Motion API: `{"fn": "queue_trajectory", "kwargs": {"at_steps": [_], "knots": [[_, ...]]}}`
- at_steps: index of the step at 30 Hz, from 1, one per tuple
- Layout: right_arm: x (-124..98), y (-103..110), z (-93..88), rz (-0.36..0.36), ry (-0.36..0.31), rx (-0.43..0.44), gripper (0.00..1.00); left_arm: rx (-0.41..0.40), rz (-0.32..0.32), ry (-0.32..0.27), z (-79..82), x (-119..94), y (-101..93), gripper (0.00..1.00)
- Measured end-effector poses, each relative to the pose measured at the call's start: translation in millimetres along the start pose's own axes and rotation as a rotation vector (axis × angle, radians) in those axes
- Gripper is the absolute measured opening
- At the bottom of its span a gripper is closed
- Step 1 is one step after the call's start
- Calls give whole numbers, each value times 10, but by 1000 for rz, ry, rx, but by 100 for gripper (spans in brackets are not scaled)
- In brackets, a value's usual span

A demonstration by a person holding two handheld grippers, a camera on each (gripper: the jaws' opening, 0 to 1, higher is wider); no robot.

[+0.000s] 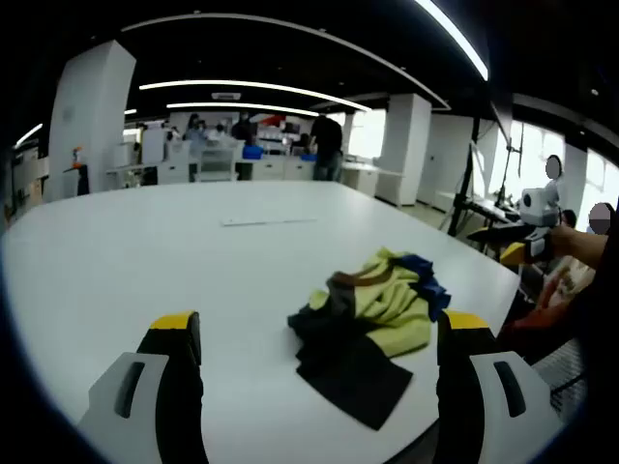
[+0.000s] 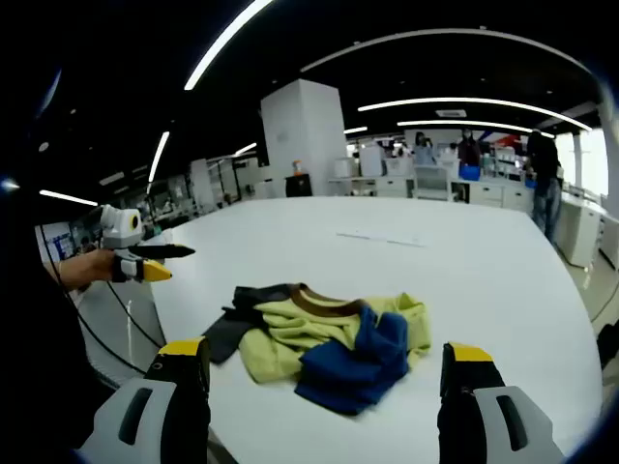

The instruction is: Fold the garment on the visible template until the final outline fits inside the template.

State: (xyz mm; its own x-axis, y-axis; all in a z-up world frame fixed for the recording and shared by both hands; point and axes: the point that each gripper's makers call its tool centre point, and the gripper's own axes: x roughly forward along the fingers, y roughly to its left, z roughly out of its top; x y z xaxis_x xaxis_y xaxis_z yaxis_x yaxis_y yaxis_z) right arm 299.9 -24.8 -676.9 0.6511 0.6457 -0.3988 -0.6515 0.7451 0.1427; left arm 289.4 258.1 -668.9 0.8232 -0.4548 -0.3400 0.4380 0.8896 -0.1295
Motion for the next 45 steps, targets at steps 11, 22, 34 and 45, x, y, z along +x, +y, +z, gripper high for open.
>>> {"fn": "queue_trajectory", "kwargs": {"at_steps": [11, 22, 34, 45], "knots": [[6, 18, -27, 8, 15, -10, 99, 0, -5, 0, 18, -3, -23, 99], [9, 28, -38, 8, 22, -17, 99, -7, -13, -1, -14, 1, 22, 98], [-33, 14, -46, -6, 7, -15, 99, -8, -22, -6, -11, 14, -2, 97], [-34, -9, -33, -12, 2, -11, 97, -9, -25, -8, -1, 20, 17, 95]]}}
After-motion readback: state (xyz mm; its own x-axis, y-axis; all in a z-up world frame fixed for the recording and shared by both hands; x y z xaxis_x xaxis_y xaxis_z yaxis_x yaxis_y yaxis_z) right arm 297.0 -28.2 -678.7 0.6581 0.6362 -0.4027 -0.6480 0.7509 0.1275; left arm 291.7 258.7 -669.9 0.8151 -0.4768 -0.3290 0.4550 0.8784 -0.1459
